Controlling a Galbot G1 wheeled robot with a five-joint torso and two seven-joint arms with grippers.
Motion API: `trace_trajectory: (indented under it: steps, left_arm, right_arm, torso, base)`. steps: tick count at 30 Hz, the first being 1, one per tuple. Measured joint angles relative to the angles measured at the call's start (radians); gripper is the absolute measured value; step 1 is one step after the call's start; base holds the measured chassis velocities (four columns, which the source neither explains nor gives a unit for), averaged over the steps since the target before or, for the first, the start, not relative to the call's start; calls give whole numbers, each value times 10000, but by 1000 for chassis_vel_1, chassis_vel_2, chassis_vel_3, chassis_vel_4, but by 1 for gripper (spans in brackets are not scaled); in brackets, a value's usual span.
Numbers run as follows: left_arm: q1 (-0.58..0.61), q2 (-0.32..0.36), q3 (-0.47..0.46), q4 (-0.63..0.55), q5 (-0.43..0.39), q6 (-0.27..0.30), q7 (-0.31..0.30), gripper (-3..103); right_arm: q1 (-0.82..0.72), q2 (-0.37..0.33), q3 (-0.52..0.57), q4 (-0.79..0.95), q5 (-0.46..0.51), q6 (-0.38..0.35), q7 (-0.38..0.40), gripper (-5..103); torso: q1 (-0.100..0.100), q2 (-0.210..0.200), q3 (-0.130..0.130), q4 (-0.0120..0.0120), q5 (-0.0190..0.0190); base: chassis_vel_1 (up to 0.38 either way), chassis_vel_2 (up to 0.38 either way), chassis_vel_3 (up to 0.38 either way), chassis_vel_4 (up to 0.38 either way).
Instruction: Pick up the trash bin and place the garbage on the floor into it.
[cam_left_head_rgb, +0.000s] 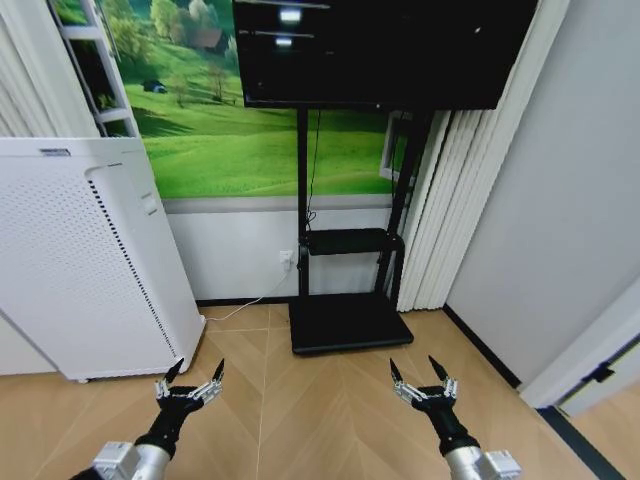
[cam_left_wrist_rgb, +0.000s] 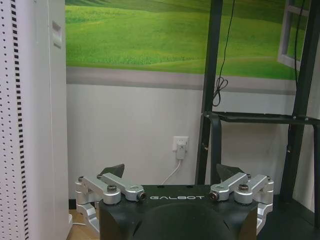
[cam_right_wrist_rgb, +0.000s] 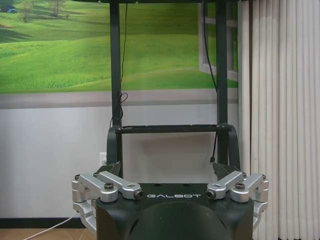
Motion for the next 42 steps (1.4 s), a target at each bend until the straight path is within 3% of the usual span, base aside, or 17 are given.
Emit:
trace_trajectory:
  steps: [42]
  left_arm:
    - [0,1,-1,1,0,-1,1,100]
  right_arm:
    - [0,0,0,-1,0,-1,1,100]
  torso:
    - [614,1662,1043,2,-1]
  base:
    - [31,32,-35,-30]
